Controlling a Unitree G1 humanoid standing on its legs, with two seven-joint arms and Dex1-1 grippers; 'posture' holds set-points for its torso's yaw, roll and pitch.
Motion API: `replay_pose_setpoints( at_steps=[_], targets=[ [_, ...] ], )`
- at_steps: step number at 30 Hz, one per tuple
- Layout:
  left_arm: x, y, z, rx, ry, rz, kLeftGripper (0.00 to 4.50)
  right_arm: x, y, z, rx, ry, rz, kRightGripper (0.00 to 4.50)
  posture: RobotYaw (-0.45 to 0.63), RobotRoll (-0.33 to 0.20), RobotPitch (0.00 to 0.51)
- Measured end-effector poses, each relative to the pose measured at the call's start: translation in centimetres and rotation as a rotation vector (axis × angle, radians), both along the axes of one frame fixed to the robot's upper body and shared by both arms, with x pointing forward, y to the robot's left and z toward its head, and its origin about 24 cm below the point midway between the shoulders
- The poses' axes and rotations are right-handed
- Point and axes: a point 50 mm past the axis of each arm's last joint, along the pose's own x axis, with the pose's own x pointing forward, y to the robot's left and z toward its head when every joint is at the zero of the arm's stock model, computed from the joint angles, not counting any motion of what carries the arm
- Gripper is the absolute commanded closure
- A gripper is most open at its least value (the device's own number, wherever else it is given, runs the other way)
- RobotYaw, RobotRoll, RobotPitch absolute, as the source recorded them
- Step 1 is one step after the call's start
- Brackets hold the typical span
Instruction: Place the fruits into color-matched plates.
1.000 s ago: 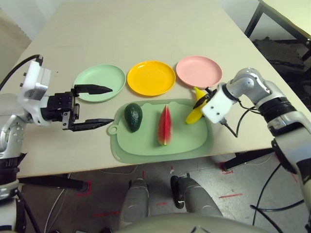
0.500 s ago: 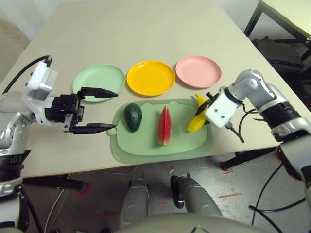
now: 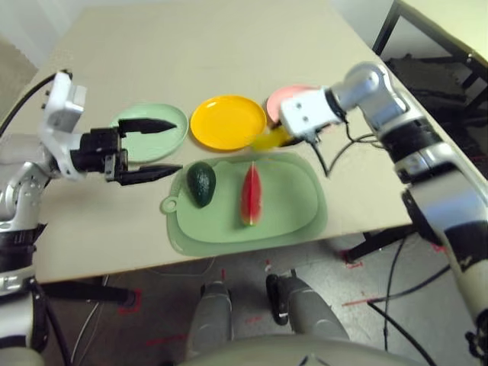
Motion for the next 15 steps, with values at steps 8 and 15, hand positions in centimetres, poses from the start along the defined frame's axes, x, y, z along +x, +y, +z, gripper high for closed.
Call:
replay_pose_setpoints(
  at_steps=[8,15],
  targets=[
    [0.3,0.7,-0.7,0.033,0.007,0.109,0.0,0.4,2.5,-3.2,0.044,-0.002,-0.059,2.87,0.11,0.0,0.144],
    [-0.2,1.1,-1.4,0.034,0.032,0.133,0.0,0.9,2.2,-3.9,0.031,-0.083,-0.111,2.52,0.12,0.0,0.138]
  ],
)
